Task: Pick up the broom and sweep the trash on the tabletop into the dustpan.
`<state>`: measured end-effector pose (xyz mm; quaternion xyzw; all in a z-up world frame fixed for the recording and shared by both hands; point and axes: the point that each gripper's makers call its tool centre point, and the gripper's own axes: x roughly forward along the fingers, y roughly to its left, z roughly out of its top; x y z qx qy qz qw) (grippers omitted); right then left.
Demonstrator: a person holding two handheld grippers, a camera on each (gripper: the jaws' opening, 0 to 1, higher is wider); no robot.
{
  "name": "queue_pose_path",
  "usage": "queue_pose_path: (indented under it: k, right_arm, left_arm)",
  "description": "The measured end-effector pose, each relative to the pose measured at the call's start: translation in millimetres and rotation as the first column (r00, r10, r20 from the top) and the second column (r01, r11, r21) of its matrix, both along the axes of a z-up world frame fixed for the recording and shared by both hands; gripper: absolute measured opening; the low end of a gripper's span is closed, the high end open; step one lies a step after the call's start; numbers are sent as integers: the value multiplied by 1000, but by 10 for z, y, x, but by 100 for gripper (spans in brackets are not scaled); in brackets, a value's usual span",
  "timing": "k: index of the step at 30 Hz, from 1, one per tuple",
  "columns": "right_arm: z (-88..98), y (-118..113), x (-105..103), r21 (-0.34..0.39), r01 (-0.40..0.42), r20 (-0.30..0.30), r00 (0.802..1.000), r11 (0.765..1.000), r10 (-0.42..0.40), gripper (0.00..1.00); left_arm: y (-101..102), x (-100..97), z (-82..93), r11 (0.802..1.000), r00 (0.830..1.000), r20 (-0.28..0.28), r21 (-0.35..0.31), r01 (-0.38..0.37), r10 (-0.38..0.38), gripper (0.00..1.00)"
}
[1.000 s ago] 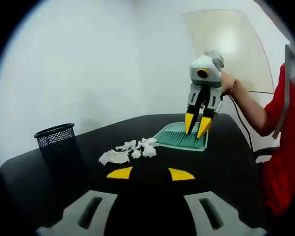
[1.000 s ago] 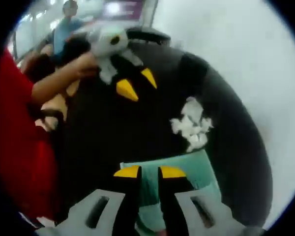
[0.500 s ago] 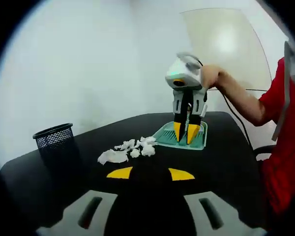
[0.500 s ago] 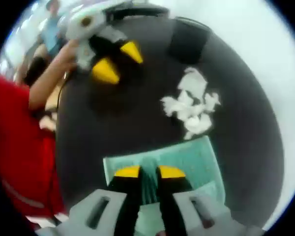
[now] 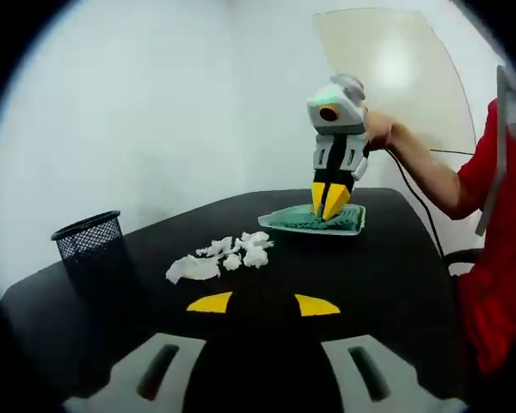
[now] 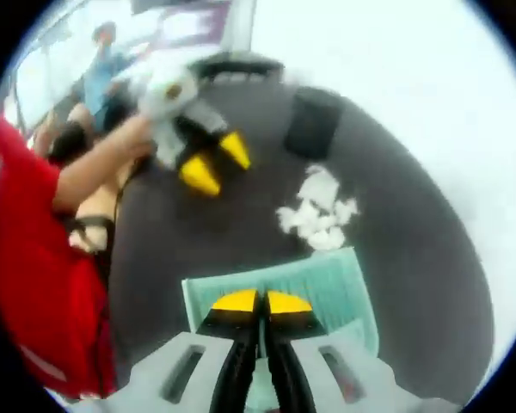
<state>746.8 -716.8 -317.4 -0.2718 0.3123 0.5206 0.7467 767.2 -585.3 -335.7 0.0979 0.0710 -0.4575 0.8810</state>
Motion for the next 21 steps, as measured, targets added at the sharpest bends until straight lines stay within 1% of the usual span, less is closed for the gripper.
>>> queue_pose_path:
  k: [1,2,3,4,5,6,7,8,9,10,11,12,13,14,15,16,17,18,19,20,21]
  right_arm:
    - [42,11,-25,21,-12,8,1000,1000,12,4]
    - [54,5,-66,25,-22,9,1000,999,21,4]
    - [71,39,-94,47,-10,3,1000,999,10,4]
    - [72,47,-118,52,-8,1,1000,999,8,4]
    - [67,67,-156,53,-15,7,1000,998,15,4]
    - [60,90,-187,55,-22,14,1000,998,22,4]
    - [56,106,-209,52,-28,24,999,998,27,4]
    - [61,121,-220,50,-31,38,999,998,29,4]
    - [76,144,-219,51,-25,47,999,998,23,4]
    - [93,168,-230,55,-24,59,998,998,21,4]
    - [108,194,-243,58,-28,64,998,998,24,4]
    - [117,228,-278,56,-46,76,996,997,42,4]
    - [122,248,-307,47,-69,91,994,996,65,4]
    - [130,274,-346,46,-77,98,993,996,72,4]
    - [136,298,-381,46,-79,100,992,996,75,4]
    - [134,323,-413,39,-90,107,991,995,85,4]
    - [133,351,-446,32,-101,118,988,994,96,4]
    - [133,369,-458,30,-104,122,987,994,99,4]
    - [135,383,-466,31,-105,124,987,994,101,4]
    - [130,400,-476,35,-108,122,987,994,103,4]
    - [122,411,-510,38,-113,119,987,993,107,4]
  left_arm:
    - [-10,-4,27,1000,1000,-11,-23,-6,6,21]
    - [-29,-20,53,998,999,-42,-55,-8,6,16]
    - [-59,-40,95,996,998,-66,-90,-2,-4,14]
    - [-101,-69,141,992,995,-96,-126,9,-21,13]
    - [-134,-82,189,986,991,-128,-164,4,-25,13]
    - [-178,-115,211,982,985,-169,-189,12,-44,14]
    - [-253,-172,268,970,975,-204,-240,31,-82,15]
    - [-341,-229,337,951,962,-244,-306,41,-120,16]
    - [-439,-301,380,934,943,-288,-353,54,-164,17]
    - [-488,-331,394,928,936,-301,-366,64,-184,18]
    - [-542,-371,371,928,920,-338,-366,65,-198,18]
    - [-583,-404,326,936,908,-365,-343,75,-206,18]
    - [-620,-412,314,943,911,-356,-322,88,-207,19]
    - [-650,-432,305,943,903,-377,-321,82,-207,19]
    - [-681,-477,311,938,885,-408,-335,85,-226,19]
    - [-715,-512,364,926,879,-405,-366,97,-252,19]
    - [-742,-550,418,908,861,-423,-407,95,-280,19]
    - [-745,-567,413,906,850,-442,-414,92,-288,18]
    - [-742,-565,401,910,852,-440,-405,94,-284,18]
    - [-748,-580,362,919,847,-456,-385,88,-273,17]
    - [-730,-570,309,931,849,-465,-355,80,-250,17]
